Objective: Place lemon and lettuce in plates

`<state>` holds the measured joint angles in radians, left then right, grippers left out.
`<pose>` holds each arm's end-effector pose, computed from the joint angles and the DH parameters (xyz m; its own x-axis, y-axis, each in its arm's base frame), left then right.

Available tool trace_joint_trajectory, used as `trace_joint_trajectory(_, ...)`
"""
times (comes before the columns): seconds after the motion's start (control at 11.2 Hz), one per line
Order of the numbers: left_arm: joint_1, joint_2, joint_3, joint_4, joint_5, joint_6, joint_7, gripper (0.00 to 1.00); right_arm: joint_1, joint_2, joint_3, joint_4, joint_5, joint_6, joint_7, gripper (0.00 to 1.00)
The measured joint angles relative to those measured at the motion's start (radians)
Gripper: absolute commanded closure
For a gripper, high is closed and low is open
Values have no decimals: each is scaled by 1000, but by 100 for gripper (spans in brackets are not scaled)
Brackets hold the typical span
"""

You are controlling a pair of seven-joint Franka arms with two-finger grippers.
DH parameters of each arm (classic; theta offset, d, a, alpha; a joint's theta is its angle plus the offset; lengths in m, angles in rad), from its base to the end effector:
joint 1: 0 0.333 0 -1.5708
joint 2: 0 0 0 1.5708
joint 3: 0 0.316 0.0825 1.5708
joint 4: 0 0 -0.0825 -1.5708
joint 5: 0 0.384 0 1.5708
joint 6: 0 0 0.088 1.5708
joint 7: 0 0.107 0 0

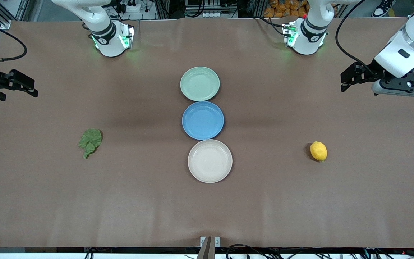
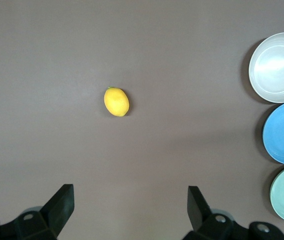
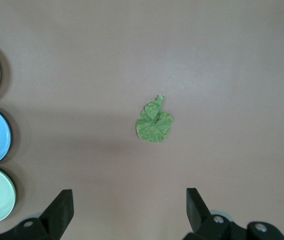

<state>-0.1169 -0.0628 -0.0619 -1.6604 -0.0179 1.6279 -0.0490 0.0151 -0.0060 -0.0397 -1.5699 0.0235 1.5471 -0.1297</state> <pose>0.5307 -0.0988 0.6214 0.9913 -0.1283 0.0294 -0.1288 -0.9915 0.0155 0.5501 -0.0110 0.6262 0.9943 0.1054 -0.0136 0.1051 -0.9941 -0.0257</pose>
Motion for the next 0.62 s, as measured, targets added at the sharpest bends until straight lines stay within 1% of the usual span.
trace_joint_trajectory(0.36,0,0,0,3,12,0,7,0,0,0,0,4,3,0,0,0)
trace_joint_trajectory(0.62,0,17,-1,3,78,0,7,0,0,3,0,-13,3,7,0,0)
